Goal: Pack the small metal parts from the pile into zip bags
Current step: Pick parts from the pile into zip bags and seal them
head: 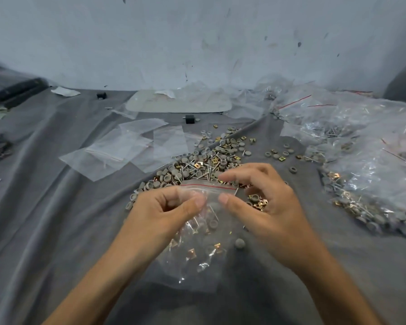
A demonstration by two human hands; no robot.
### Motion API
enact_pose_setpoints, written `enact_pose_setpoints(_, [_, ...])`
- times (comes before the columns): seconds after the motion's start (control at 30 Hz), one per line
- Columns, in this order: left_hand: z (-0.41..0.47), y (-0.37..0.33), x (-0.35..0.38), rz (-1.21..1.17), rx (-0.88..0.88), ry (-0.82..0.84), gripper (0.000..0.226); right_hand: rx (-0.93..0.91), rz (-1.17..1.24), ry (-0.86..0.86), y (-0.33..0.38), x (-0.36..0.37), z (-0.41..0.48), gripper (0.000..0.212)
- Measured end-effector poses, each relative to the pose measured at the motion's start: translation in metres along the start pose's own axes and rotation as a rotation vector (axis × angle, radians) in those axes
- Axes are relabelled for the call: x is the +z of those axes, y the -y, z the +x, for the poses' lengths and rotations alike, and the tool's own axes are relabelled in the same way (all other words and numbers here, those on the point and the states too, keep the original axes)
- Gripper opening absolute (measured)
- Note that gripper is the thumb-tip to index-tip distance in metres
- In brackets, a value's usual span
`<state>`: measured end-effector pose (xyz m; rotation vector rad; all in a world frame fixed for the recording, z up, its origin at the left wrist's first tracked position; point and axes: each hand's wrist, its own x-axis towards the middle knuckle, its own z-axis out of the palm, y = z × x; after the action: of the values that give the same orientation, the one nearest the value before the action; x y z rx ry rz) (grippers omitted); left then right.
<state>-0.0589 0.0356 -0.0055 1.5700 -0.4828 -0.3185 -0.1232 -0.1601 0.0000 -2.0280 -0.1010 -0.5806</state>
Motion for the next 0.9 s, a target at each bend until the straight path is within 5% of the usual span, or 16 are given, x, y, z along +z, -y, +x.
enact_pose_setpoints(0.2, [-0.002,-0.006,0.002,0.117,0.131,-0.096,0.022,-0.010,-0.105,0.042,0.008,-0.001,-0.002,0.015])
enact_pose_setpoints(0.37, [-0.006,-0.006,0.004,0.132,0.197,-0.006,0.020,0.060,0.076,0.386,0.009,-0.013,-0.004,0.028])
enact_pose_setpoints(0.53, [-0.007,-0.002,0.003,0.133,0.120,0.049,0.034,-0.022,0.159,0.284,0.007,-0.025,0.000,0.021])
enact_pose_setpoints(0.67, [-0.013,0.006,0.003,0.479,0.071,0.234,0.045,-0.009,0.198,0.134,0.002,-0.042,0.003,0.022])
enact_pose_setpoints(0.9, [-0.014,0.011,0.012,0.436,0.140,0.013,0.031,0.074,0.231,0.120,-0.003,-0.052,0.001,0.025])
